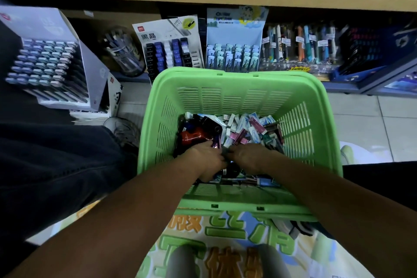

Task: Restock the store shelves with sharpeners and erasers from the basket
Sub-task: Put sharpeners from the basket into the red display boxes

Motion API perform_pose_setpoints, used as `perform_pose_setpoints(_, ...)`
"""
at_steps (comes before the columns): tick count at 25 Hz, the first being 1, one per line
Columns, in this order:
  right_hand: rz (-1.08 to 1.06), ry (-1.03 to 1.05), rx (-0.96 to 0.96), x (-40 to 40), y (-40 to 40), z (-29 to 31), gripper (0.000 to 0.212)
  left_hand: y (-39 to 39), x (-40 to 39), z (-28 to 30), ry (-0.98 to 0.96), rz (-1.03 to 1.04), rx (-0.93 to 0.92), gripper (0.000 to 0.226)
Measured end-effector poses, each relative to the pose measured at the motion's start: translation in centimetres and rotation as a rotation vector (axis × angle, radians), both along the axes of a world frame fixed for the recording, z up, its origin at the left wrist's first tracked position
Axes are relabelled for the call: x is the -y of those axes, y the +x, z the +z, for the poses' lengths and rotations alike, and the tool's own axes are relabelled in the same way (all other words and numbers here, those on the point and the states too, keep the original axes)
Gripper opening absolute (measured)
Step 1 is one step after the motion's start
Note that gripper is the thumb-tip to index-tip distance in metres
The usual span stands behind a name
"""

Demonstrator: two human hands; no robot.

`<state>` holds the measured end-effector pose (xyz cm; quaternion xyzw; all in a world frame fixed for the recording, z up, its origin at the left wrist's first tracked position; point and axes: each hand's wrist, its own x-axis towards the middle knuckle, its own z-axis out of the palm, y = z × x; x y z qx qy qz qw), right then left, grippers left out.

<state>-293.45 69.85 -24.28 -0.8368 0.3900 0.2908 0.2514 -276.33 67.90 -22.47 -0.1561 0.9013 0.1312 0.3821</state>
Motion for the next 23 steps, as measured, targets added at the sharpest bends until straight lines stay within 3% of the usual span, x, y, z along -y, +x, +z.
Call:
perform_pose_setpoints(4,0.015,-0.010,-0.118,0.4,-0.1,0.6,0.031,-0.2,0.4,0.0,0.109,0.116,0.022,0.067)
perform_pose_setpoints(7,0.082,0.015,-0.239,0.3,0.4,1.6,0.028,-0.7,0.8,0.4,0.173,0.230,0.012,0.059)
perform_pose_setpoints(10,0.028,0.109,-0.143,0.7,1.3,3.1,0.029,-0.7,0.4,0.6,0.161,0.229,0.045,0.064)
perform_pose_setpoints(13,-0.194,0.395,0.086,1.4,0.7,3.2,0.048,-1.0,-0.4,0.6,0.112,0.118,0.127,0.064)
perform_pose_setpoints(15,-0.193,0.539,0.113,0.8,0.2,2.7,0.065,-1.2,-0.3,0.5,0.106,0.097,0.143,0.064)
perform_pose_setpoints(17,-0.127,0.618,0.057,0.2,0.1,2.4,0.067,-0.9,0.4,0.5,0.100,0.049,0.142,0.055)
perform_pose_setpoints(21,0.035,0.443,-0.151,1.2,0.4,3.2,0.034,0.9,1.7,1.0,0.134,0.043,0.092,0.041)
perform_pose_setpoints(23,0.022,0.299,-0.143,1.2,0.6,3.1,0.029,1.6,2.1,1.7,0.123,0.077,0.046,0.037)
